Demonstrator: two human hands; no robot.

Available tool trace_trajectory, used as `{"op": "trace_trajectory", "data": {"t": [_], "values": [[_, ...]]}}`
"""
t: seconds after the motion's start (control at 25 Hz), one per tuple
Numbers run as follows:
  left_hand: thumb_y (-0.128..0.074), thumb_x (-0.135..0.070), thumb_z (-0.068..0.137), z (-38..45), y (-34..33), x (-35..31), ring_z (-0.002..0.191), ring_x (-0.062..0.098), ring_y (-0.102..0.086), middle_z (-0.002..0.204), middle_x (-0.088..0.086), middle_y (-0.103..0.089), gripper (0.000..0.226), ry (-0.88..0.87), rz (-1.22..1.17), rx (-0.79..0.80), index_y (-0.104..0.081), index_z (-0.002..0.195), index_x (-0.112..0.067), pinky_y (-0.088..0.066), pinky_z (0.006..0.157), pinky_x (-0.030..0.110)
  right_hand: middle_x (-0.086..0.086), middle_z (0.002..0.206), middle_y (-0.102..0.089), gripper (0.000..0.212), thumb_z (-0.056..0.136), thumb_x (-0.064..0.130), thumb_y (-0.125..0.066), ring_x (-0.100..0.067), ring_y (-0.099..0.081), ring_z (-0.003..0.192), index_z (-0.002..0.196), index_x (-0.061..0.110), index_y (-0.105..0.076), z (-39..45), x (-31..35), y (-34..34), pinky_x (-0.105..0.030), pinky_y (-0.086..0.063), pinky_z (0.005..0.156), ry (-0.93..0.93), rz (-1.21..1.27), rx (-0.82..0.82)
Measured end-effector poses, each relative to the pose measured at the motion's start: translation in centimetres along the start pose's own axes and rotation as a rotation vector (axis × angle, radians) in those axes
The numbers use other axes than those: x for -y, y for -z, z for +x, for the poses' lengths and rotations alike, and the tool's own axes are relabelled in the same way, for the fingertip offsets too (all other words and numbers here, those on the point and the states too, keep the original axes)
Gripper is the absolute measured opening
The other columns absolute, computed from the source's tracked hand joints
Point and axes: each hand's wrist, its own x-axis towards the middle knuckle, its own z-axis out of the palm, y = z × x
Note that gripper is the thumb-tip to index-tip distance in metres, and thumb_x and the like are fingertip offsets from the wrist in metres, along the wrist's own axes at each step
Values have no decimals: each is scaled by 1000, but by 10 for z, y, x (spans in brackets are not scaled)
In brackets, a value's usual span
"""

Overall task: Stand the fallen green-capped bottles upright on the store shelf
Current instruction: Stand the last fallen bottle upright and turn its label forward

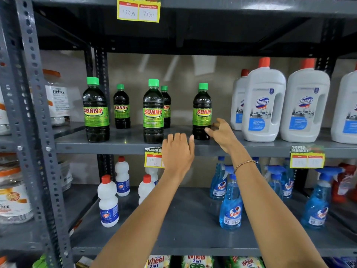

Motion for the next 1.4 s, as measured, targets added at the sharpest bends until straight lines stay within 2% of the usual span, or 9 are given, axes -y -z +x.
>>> {"op": "trace_trajectory", "data": {"t": [0.12,0.2,0.24,0.32,0.52,0.68,0.92,1.12,1.4], "values": [[-45,-31,98,36,7,-3,114,30,-51,121,13,-57,34,103,-348,239,-52,121,-7,-42,86,39,-16,149,-39,57,96,6,-49,-27,-40,137,147,0,-25,0,3,-4,-34,-33,109,15,7,-72],[-53,-24,95,58,7,-8,136,30,-33,148,16,-34,63,231,-618,479,-22,146,-4,-31,105,34,-19,140,-49,46,96,6,-47,-32,-45,132,140,-3,-37,5,1,-6,-38,-36,109,-5,-33,-56],[-55,-23,94,66,5,-12,137,30,-32,149,17,-33,69,282,-663,585,-16,147,-4,-31,105,33,-22,132,-56,38,95,6,-48,-35,-51,126,132,-4,-46,8,0,-6,-43,-40,107,-6,-69,-42],[-59,-24,92,74,-1,-16,126,30,-47,135,16,-51,55,300,-617,688,-35,137,-5,-39,93,31,-20,115,-66,28,91,8,-52,-37,-59,113,118,2,-60,12,-4,-7,-47,-48,98,2,-122,-28],[-65,-20,87,75,-13,-17,112,29,-57,120,15,-62,38,316,-597,566,-52,120,-4,-46,94,37,-16,117,-67,32,89,7,-58,-29,-62,109,121,3,-61,6,2,-6,-41,-49,97,26,-123,-77],[-65,-18,87,73,-7,-18,112,28,-58,120,14,-62,38,320,-638,575,-54,121,-5,-46,94,35,-15,119,-66,33,90,8,-59,-28,-61,110,122,3,-60,-5,5,-4,-32,-46,92,53,-151,-110],[-69,-17,84,63,7,-15,112,23,-59,121,10,-64,43,358,-757,565,-56,124,-9,-45,95,32,-13,121,-67,34,88,13,-63,-24,-62,112,122,6,-62,-24,7,4,-38,-49,99,86,-177,-111],[-69,-19,84,53,18,-14,116,22,-57,125,10,-63,46,357,-791,572,-53,127,-9,-44,102,38,-10,120,-68,38,87,18,-66,-21,-64,110,124,8,-62,-42,3,8,-32,-50,96,117,-159,-144],[-65,-17,88,44,25,-20,120,21,-55,132,10,-57,51,366,-833,556,-47,135,-9,-42,104,34,-10,121,-67,39,87,18,-66,-20,-63,112,125,8,-60,-52,3,9,-29,-49,95,149,-134,-166]]}}
